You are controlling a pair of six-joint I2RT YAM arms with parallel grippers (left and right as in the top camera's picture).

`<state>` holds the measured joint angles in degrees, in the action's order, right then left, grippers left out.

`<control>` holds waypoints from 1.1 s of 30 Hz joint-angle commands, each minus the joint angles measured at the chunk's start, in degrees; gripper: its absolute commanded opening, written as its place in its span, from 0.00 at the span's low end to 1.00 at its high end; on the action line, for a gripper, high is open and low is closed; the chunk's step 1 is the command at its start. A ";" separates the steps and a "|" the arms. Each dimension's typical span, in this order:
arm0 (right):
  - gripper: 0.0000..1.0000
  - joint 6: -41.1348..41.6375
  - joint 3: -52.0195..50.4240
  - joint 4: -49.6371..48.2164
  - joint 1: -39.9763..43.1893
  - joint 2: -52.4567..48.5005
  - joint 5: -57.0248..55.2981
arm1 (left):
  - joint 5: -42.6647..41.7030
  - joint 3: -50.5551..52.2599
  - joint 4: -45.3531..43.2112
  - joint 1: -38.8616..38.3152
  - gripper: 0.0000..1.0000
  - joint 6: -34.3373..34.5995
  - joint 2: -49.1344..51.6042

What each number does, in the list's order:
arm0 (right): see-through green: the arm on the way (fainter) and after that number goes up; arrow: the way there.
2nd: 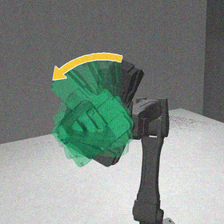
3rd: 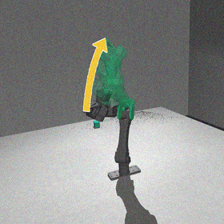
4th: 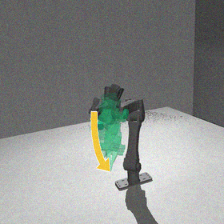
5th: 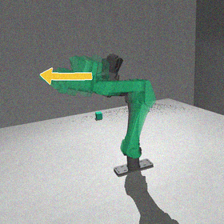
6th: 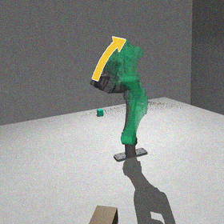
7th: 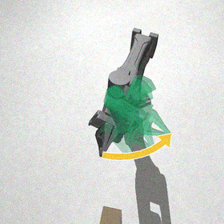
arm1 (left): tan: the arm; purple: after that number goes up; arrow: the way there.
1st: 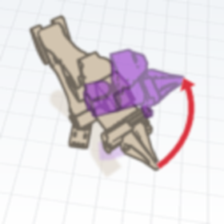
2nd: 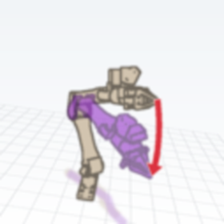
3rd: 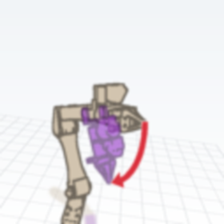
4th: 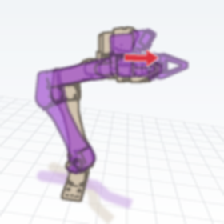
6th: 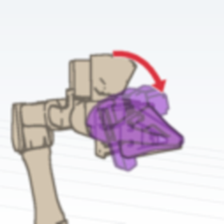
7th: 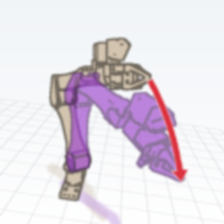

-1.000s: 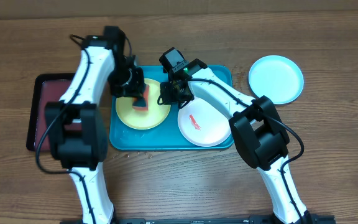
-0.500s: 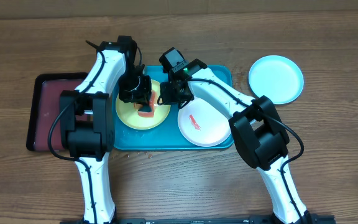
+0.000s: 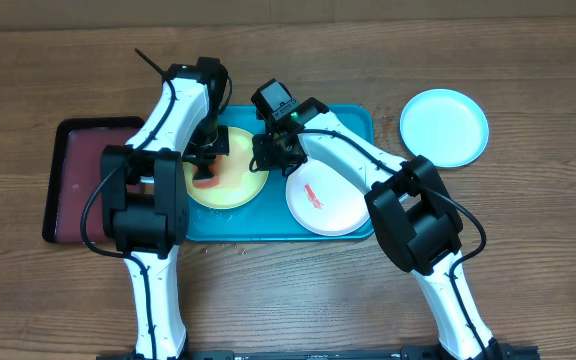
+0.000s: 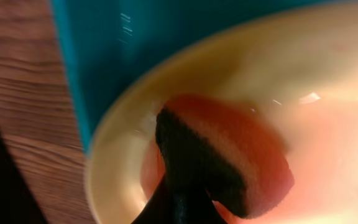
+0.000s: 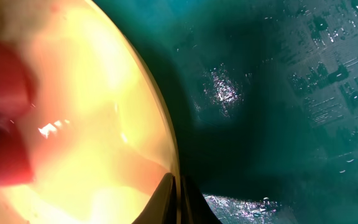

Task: Clean dirty plates on tray and stack at the side
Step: 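Scrub the yellow plate with the sponge while the right gripper holds its rim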

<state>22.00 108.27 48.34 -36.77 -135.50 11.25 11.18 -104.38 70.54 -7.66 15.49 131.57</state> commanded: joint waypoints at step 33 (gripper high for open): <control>0.04 -1.03 -1.29 0.15 -0.24 -1.95 -0.63 | -4.35 -2.29 3.61 -3.28 0.04 -0.37 2.99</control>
<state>21.69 108.20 48.23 -36.47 -135.48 11.64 -5.28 -106.78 70.87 -10.90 16.08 132.35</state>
